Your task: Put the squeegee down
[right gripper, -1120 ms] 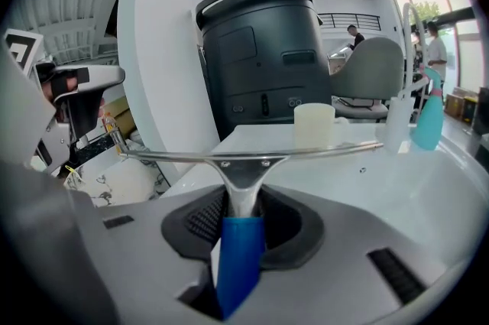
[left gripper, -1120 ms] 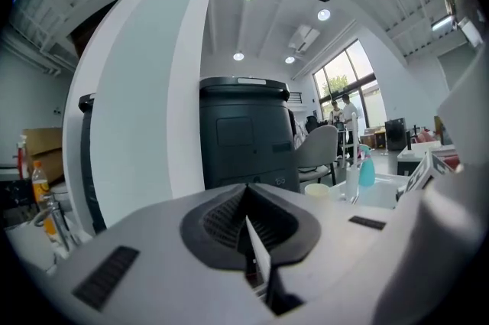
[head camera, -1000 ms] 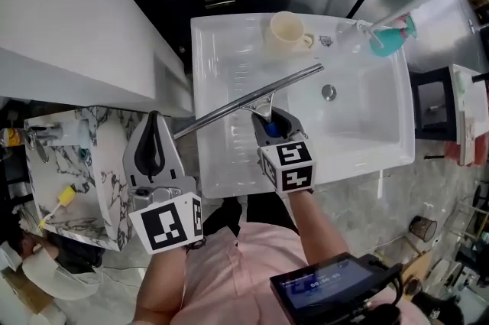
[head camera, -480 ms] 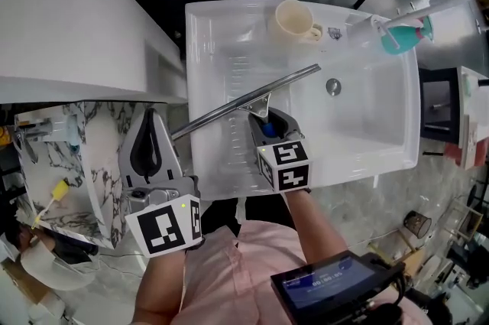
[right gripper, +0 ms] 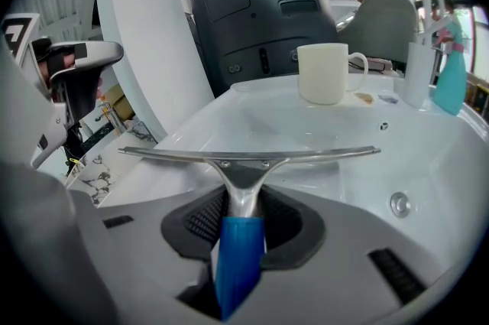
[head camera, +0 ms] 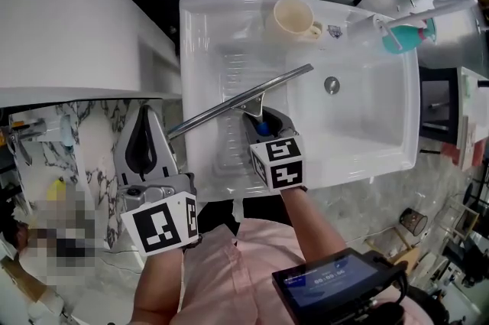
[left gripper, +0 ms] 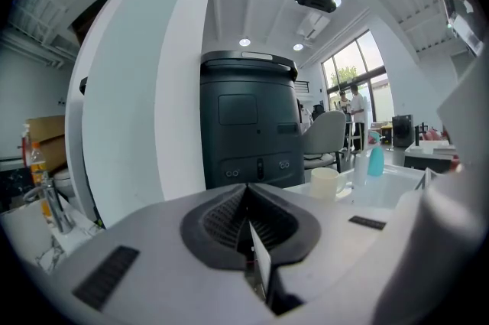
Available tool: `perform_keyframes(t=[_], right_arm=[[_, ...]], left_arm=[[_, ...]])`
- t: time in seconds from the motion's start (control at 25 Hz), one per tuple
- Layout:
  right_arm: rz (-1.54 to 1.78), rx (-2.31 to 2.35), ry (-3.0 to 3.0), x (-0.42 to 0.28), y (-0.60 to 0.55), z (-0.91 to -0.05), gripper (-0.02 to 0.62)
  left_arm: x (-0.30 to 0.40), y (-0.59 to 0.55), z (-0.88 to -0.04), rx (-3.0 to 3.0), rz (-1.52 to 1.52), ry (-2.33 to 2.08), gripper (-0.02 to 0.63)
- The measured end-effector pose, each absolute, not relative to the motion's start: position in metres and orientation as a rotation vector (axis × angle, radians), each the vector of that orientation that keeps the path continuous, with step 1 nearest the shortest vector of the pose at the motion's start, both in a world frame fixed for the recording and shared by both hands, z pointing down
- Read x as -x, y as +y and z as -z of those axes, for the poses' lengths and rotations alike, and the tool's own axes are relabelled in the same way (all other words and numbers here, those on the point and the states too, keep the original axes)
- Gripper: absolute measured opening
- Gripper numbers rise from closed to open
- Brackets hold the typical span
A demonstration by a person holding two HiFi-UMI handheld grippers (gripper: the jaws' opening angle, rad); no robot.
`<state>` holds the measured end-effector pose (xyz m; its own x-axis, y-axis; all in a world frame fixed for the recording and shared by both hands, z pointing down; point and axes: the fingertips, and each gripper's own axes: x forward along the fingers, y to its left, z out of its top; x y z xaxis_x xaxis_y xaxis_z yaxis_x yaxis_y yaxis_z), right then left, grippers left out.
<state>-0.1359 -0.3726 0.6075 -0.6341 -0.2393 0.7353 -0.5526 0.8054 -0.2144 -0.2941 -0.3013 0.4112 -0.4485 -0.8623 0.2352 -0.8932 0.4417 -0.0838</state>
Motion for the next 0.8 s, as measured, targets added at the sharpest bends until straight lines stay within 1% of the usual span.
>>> perform_keyframes(t=[0.52, 0.6, 0.72, 0.8], right_arm=[[-0.564, -0.553, -2.178, 0.138, -0.373, -0.618, 0.118], [-0.567, -0.535, -2.173, 0.138, -0.371, -0.618, 0.132], [-0.571, -0.503, -2.166, 0.141, -0.367, -0.618, 0.187], [-0.57, -0.504, -2.168, 0.14, -0.367, -0.615, 0.202]], left_arm=[[0.296, -0.298, -0.406, -1.556, -0.273, -2.528, 0.009], [0.296, -0.298, -0.404, -1.559, -0.27, -2.528, 0.009], [0.296, -0.296, -0.399, -1.563, -0.265, -2.536, 0.009], [0.296, -0.294, -0.395, -1.567, -0.261, -2.543, 0.009]])
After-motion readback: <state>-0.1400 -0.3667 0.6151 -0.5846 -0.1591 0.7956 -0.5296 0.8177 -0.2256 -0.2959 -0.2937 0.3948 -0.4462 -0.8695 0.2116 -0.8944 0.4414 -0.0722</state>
